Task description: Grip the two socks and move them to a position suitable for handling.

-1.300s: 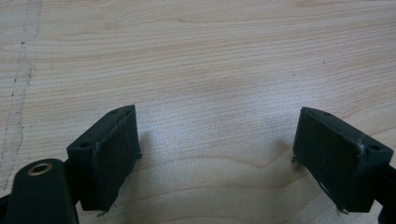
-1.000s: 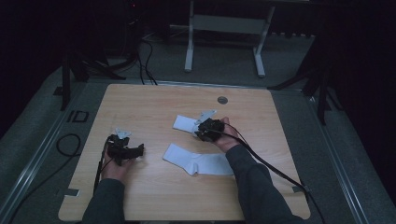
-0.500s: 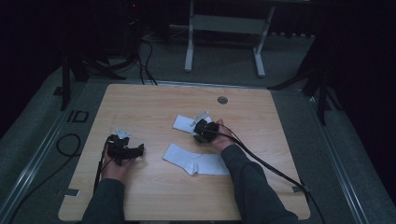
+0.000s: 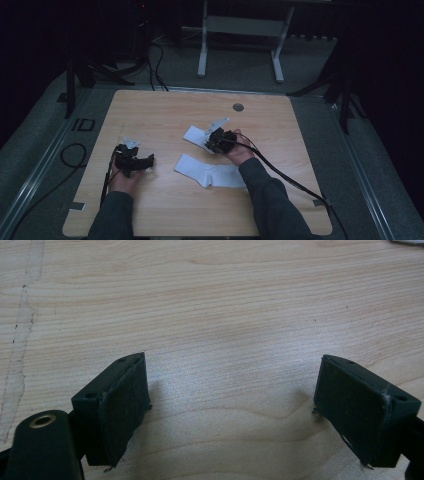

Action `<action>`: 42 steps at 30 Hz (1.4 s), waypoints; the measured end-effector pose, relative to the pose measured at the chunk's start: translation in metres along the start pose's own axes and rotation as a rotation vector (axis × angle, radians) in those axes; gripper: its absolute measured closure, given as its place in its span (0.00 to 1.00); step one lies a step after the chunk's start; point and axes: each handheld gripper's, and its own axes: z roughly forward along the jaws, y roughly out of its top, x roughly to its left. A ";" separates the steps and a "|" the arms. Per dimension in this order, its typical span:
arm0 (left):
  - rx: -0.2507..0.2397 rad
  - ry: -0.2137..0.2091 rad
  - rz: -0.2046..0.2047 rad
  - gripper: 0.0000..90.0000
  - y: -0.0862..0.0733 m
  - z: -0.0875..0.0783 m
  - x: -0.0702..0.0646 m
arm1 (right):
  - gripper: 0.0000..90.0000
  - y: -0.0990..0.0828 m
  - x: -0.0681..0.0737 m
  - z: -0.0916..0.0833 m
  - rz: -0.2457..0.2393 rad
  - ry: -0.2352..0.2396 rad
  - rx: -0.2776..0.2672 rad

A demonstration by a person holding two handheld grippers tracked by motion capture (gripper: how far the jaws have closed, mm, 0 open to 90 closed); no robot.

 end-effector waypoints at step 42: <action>0.002 -0.001 0.002 0.16 0.000 0.000 0.000 | 0.64 -0.039 -0.042 -0.004 0.133 -0.165 0.050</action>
